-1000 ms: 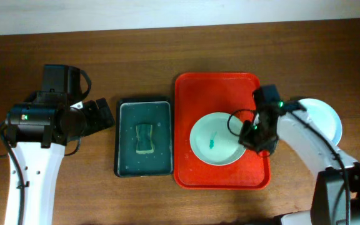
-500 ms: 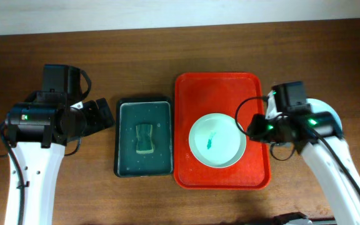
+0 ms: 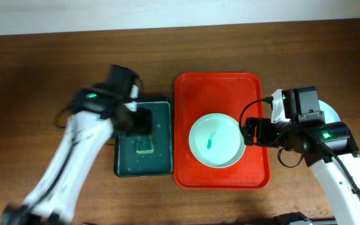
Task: Clean dirty plates on tray and stack at the side
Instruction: 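Grasp the sponge in the black tray with the left gripper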
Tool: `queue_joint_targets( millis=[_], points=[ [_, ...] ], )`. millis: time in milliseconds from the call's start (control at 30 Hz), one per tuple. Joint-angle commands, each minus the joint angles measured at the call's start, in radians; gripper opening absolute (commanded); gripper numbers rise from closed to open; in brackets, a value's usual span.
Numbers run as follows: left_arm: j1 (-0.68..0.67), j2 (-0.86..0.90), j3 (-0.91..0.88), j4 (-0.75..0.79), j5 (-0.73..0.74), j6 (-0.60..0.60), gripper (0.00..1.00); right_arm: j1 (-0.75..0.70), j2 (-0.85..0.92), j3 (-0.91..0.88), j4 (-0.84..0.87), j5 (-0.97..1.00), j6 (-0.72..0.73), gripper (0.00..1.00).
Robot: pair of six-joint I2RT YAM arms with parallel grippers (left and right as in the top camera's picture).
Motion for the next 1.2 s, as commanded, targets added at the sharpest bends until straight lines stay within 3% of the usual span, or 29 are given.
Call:
queue_joint_targets(
  millis=[0,100,300,433,567,600,633,667,700,767,933,1000,1100,1133,1167],
  points=[
    [-0.05,0.137,-0.039,0.021,-0.02,0.008,0.62,0.004,0.007,0.008,-0.001,0.013,-0.01,0.87],
    [-0.047,0.246,-0.062,0.058,-0.071,-0.114,0.56,0.004,0.007,0.008,-0.001,0.013,-0.01,0.78],
    [-0.074,0.435,-0.082,0.164,-0.033,-0.124,0.41,0.003,0.007,0.008,-0.001,0.013,-0.01,0.77],
    [-0.088,0.502,-0.082,0.149,-0.032,-0.124,0.0,0.004,0.007,0.008,-0.005,0.013,-0.01,0.76],
    [-0.087,0.473,-0.047,0.113,-0.037,-0.124,0.0,0.003,0.007,0.008,-0.012,0.013,-0.01,0.76],
    [-0.087,0.46,-0.03,0.095,-0.037,-0.123,0.06,0.004,0.007,0.008,-0.012,0.013,-0.01,0.76],
    [-0.087,0.448,-0.014,0.077,-0.037,-0.123,0.22,0.004,0.007,0.008,-0.012,0.013,-0.01,0.76],
    [-0.086,0.434,0.0,0.06,-0.04,-0.123,0.31,0.004,0.007,0.008,-0.012,0.013,-0.01,0.76],
    [-0.081,0.415,0.013,0.045,-0.047,-0.119,0.49,0.003,0.007,0.008,-0.012,0.013,-0.01,0.76],
    [-0.061,0.38,0.02,0.04,-0.078,-0.12,0.7,0.004,0.007,0.008,-0.012,0.013,-0.01,0.76],
    [-0.043,0.378,0.004,0.079,-0.154,-0.119,0.73,0.003,0.007,0.008,-0.011,0.013,-0.01,0.76],
    [-0.051,0.391,-0.039,0.162,-0.145,-0.119,0.68,0.003,0.007,0.008,-0.012,0.013,-0.01,0.76],
    [-0.069,0.417,-0.113,0.289,-0.141,-0.115,0.48,0.003,0.007,0.008,-0.012,0.013,-0.01,0.76],
    [-0.077,0.423,-0.133,0.319,-0.141,-0.099,0.36,0.004,0.007,0.008,-0.012,0.013,-0.01,0.76],
    [-0.082,0.425,-0.14,0.329,-0.142,-0.079,0.07,0.004,0.007,0.008,-0.013,0.013,-0.01,0.76]
  ],
)
